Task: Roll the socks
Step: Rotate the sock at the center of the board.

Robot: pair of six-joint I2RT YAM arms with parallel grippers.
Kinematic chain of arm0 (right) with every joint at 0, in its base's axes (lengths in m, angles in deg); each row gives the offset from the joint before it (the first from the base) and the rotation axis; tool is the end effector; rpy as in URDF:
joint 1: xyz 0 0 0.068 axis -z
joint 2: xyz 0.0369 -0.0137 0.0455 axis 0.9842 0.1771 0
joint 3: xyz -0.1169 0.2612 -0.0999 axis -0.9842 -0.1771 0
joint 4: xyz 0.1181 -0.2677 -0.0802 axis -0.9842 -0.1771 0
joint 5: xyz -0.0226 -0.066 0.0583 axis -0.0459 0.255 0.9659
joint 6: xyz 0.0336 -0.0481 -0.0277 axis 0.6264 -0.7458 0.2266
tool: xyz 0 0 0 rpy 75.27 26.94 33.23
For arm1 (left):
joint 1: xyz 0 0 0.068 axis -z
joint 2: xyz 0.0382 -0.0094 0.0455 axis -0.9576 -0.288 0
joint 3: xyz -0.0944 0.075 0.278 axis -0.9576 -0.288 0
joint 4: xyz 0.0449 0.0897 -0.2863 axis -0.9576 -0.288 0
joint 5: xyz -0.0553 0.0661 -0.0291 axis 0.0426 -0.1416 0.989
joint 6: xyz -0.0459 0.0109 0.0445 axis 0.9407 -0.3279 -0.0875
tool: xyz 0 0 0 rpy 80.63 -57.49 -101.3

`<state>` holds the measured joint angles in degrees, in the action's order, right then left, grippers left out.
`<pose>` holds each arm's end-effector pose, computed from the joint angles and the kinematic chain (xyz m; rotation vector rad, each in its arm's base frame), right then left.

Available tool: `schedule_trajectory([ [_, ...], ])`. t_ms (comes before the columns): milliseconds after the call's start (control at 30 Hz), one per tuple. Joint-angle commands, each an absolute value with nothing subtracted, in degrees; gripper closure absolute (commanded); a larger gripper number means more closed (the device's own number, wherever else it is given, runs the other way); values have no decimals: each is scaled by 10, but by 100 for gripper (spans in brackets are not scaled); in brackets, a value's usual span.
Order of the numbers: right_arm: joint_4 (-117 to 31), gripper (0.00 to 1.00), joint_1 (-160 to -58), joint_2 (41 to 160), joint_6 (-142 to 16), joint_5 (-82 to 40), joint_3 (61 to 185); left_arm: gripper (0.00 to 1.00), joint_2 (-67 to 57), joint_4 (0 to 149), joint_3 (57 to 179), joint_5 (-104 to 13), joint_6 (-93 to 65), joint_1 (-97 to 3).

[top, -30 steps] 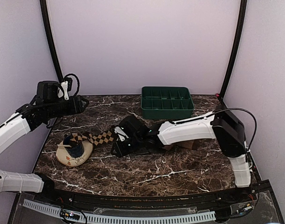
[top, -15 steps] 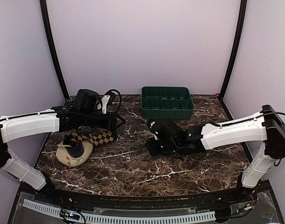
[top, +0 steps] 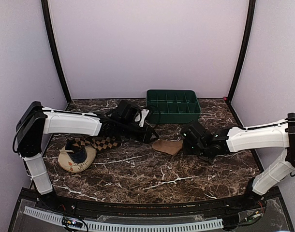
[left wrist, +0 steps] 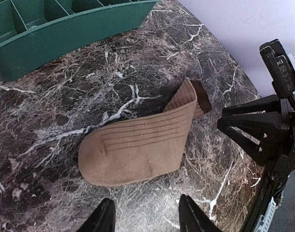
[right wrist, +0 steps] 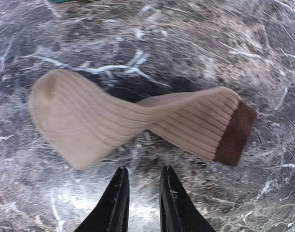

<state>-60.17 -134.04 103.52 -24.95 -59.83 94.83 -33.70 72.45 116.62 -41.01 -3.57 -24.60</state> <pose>0.2116 0.2494 0.1898 0.0161 2.3421 0.1607 0.3023 -0.3605 0.2245 0.6666 2.1902 -0.9213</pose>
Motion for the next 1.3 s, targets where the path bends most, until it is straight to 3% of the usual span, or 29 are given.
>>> schedule_trajectory([
  [0, -616, 80, -1313, 1031, -235, -595, 931, 54, -379, 743, 1200, -399, -32, -246],
  [733, -550, 80, -1182, 1123, -298, -521, 909, 59, -517, 744, 1272, -413, -12, -247],
  [1267, -571, 80, -1191, 1127, -282, -431, 870, 57, -561, 674, 1311, -499, -1, -263],
])
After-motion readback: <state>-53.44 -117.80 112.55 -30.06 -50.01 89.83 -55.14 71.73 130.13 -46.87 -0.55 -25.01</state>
